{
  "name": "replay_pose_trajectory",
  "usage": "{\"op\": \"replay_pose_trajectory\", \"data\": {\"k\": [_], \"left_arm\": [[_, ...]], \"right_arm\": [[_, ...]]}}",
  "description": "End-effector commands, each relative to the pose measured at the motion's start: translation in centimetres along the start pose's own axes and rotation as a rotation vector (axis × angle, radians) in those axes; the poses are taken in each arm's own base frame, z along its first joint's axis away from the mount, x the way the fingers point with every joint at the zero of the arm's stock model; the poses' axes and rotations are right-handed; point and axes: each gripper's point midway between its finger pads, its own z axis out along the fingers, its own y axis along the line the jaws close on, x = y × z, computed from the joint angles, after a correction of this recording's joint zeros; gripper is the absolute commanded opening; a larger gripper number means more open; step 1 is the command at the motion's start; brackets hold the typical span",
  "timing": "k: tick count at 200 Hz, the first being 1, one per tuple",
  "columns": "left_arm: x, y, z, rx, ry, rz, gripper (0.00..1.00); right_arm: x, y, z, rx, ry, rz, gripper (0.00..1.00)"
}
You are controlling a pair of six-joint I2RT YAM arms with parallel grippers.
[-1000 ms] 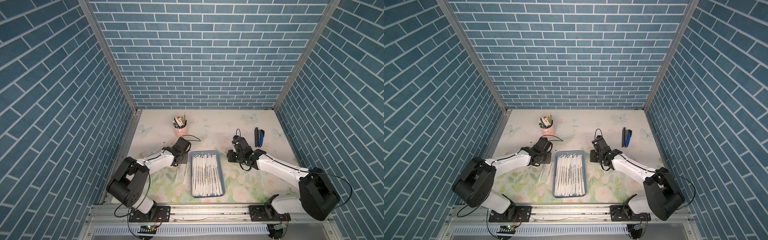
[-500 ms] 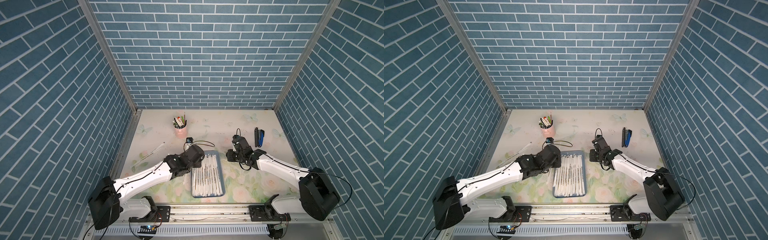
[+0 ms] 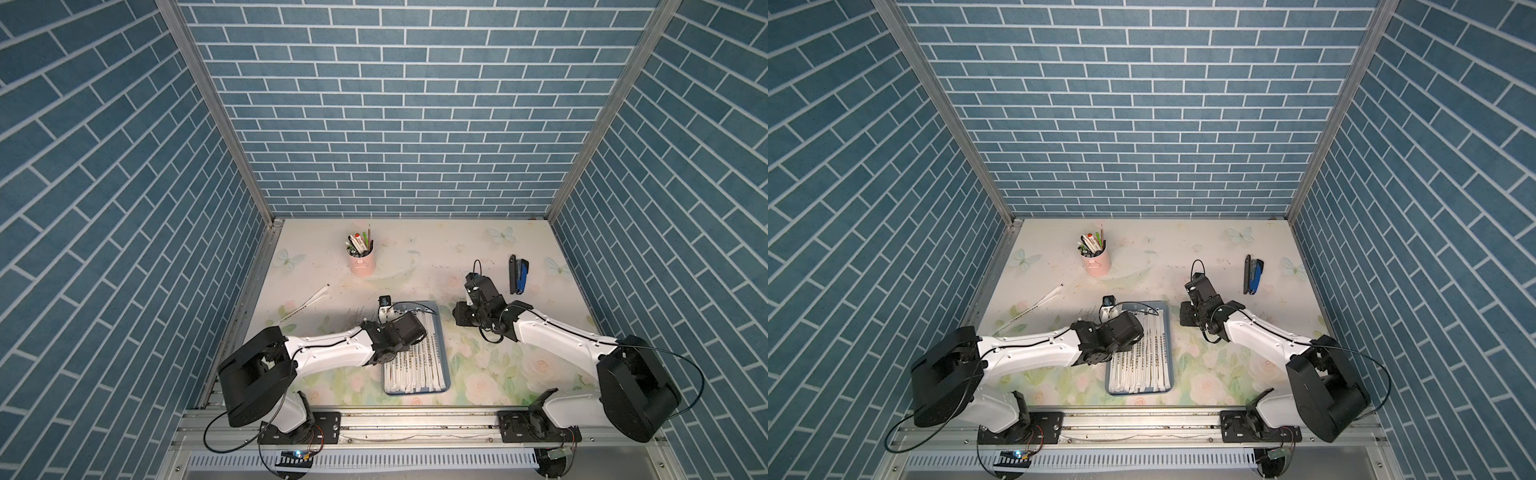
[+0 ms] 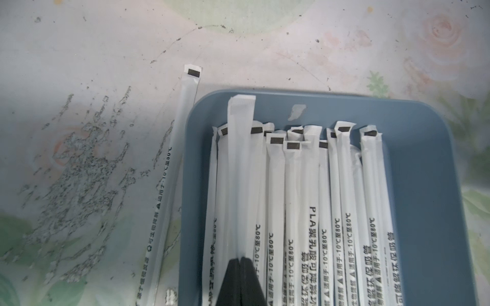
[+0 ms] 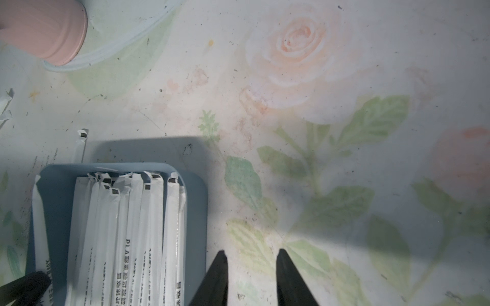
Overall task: Put the straws into the storage box
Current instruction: Place the straw in the storage box.
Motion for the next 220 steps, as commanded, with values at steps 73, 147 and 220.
{"op": "replay_pose_trajectory", "data": {"k": [73, 147, 220], "left_arm": [[1.0, 1.1, 1.1, -0.078, 0.023, 0.078, 0.14], [-5.3, 1.0, -4.7, -0.005, -0.093, 0.096, 0.44], [-8.6, 8.2, -0.1, 0.044, -0.045, 0.120, 0.53]], "right_arm": [[-0.5, 0.3, -0.2, -0.016, -0.013, -0.005, 0.32], [-1.8, 0.2, -0.1, -0.005, -0.023, -0.041, 0.33], [-1.1, -2.7, 0.7, 0.151, 0.079, -0.143, 0.52]]}}
